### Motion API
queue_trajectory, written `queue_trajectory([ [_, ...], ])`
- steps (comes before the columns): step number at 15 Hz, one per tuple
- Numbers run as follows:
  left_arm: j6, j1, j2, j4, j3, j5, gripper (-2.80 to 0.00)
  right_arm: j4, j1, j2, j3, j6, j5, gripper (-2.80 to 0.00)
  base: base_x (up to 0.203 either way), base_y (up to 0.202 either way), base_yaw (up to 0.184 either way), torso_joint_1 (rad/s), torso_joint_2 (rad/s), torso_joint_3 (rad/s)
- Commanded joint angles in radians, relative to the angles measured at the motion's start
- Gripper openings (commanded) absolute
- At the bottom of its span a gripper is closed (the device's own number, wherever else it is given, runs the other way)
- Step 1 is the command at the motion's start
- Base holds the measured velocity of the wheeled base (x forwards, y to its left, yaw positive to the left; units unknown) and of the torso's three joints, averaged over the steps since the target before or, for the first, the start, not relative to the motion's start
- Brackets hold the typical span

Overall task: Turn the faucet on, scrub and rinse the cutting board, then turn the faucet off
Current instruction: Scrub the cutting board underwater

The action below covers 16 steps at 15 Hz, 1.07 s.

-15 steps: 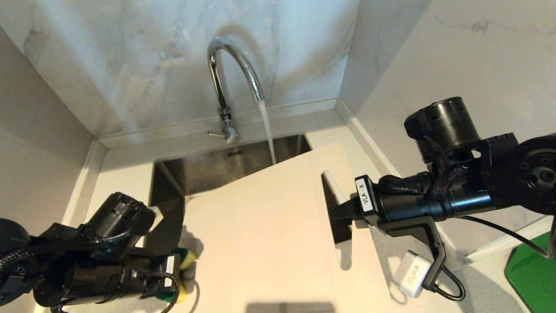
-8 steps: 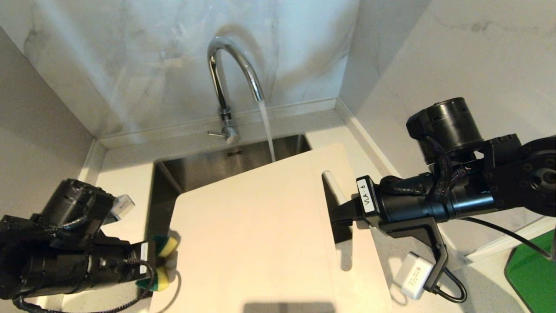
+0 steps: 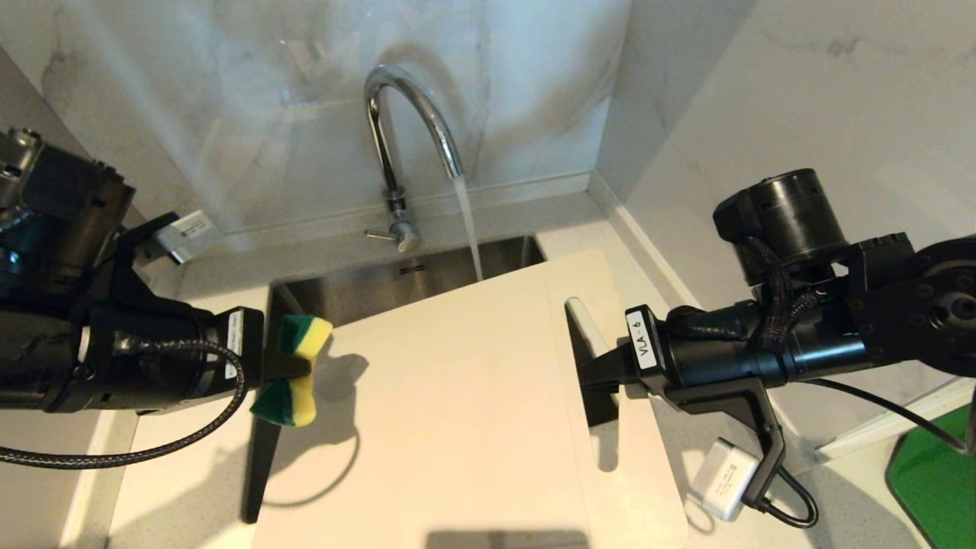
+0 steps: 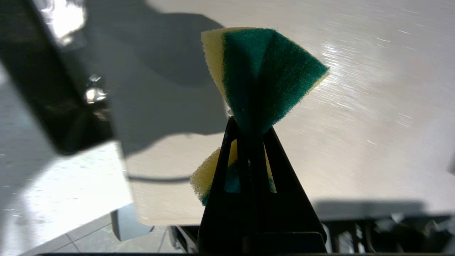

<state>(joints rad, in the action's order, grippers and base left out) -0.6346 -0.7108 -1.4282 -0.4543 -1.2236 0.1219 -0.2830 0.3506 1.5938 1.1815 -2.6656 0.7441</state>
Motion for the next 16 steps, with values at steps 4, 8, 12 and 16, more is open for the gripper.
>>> queue_trajectory([
  [4,-0.054,-0.3,-0.212,-0.105,-0.223,0.168,-2.8,0.067,0.001,0.011,-0.013,0.018,0.004,-2.8,0.0,0.0,0.0,0.0,0.0,0.0],
  [8,-0.06,-0.328,-0.272,-0.105,-0.217,0.194,-2.8,0.07,0.001,0.012,-0.014,0.018,0.004,-2.8,0.0,0.0,0.0,0.0,0.0,0.0],
  [12,-0.068,-0.329,-0.301,-0.086,-0.174,0.193,-2.8,0.07,-0.001,0.009,-0.011,0.019,0.004,-2.8,0.0,0.0,0.0,0.0,0.0,0.0],
  [16,-0.094,-0.329,-0.299,0.033,-0.007,0.196,-2.8,0.07,-0.01,0.009,-0.013,0.019,0.004,-2.8,0.0,0.0,0.0,0.0,0.0,0.0],
])
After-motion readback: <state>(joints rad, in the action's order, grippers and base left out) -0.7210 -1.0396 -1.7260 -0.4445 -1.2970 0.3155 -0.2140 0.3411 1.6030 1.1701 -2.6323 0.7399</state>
